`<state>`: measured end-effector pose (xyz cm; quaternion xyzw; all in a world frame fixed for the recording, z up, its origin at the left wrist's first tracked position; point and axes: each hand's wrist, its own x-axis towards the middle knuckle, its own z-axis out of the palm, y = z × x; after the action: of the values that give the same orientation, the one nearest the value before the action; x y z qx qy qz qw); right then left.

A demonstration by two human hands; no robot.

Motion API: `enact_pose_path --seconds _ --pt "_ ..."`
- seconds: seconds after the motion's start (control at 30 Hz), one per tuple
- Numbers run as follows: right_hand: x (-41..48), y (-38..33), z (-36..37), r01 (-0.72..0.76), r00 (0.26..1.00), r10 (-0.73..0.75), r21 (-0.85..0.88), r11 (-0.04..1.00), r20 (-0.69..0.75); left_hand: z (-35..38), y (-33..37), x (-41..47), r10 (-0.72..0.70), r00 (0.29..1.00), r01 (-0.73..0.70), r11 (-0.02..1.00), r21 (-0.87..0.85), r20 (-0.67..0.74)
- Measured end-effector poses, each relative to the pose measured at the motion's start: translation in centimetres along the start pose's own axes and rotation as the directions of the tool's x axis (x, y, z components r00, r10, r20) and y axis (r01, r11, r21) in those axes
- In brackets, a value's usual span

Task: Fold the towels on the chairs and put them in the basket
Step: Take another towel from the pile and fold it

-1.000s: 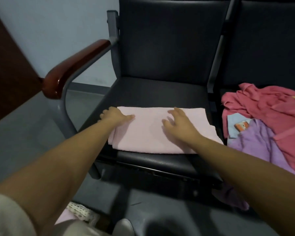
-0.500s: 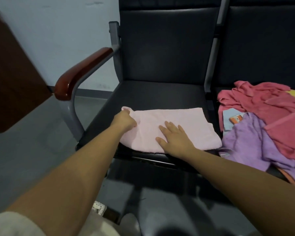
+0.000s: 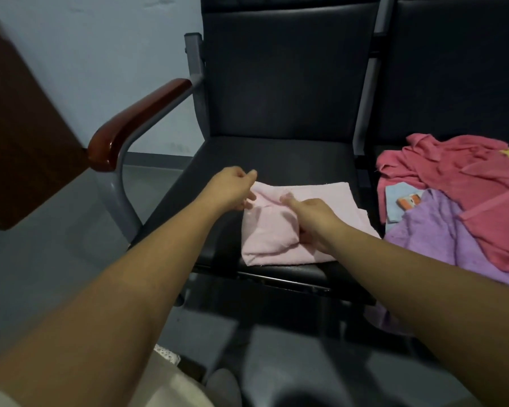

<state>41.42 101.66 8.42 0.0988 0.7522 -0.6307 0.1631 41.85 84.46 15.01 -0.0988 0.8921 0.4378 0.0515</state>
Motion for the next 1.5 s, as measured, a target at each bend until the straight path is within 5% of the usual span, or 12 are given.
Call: enact_pose_path --seconds 0.13,0.3,0.43,0.57,0.7,0.93,1.1,1.2,1.3,1.43,1.5 --pt "-0.4 0.1 0.7 0.084 0.996 -0.088 -0.228 0.970 -0.007 0.6 -3.1 0.7 -0.027 0.999 0.032 0.963 0.266 -0.020" --pt "-0.5 -0.8 0.6 0.192 0.975 -0.210 -0.187 0.963 -0.078 1.5 -4.4 0.6 -0.051 0.999 0.042 0.926 0.375 0.013" --pt "-1.5 0.5 -0.2 0.239 0.956 -0.291 -0.638 0.732 0.025 2.4 -4.7 1.2 -0.101 0.995 0.092 0.960 0.264 0.021" --pt "-2.6 0.7 0.1 0.402 0.886 -0.441 -0.718 0.568 0.147 2.8 -5.4 1.8 -0.142 0.990 0.141 0.975 0.173 -0.006" --pt "-3.2 1.5 -0.2 0.421 0.892 -0.355 -0.801 0.425 0.280 3.2 -5.7 2.2 -0.162 0.987 0.160 0.978 0.136 0.008" --pt "-3.9 1.8 -2.7 0.539 0.837 -0.379 -0.710 0.453 0.394 4.0 -5.3 2.1 -0.137 0.991 0.132 0.974 0.187 0.013" --pt "-3.4 2.1 -2.6 0.516 0.846 -0.426 -0.692 0.505 0.320 3.1 -5.2 1.8 -0.102 0.995 0.103 0.982 0.156 -0.017" --pt "-2.7 2.5 -1.5 0.349 0.926 -0.289 -0.839 0.417 0.242 1.6 -5.9 1.6 -0.133 0.988 0.138 0.989 0.060 -0.078" --pt "-3.1 2.4 1.0 0.345 0.939 -0.158 -0.833 0.432 0.306 -0.2 -6.9 1.3 -0.158 0.983 0.159 0.987 0.003 -0.098" --pt "-4.1 1.3 3.9 0.382 0.911 -0.131 -0.686 0.619 0.390 -2.2 -6.9 0.7 -0.068 0.983 0.089 0.989 0.121 -0.169" --pt "-3.9 0.4 4.4 0.324 0.937 -0.189 -0.527 0.786 0.294 -2.6 -6.2 0.5 0.000 0.983 0.029 0.988 0.151 -0.185"
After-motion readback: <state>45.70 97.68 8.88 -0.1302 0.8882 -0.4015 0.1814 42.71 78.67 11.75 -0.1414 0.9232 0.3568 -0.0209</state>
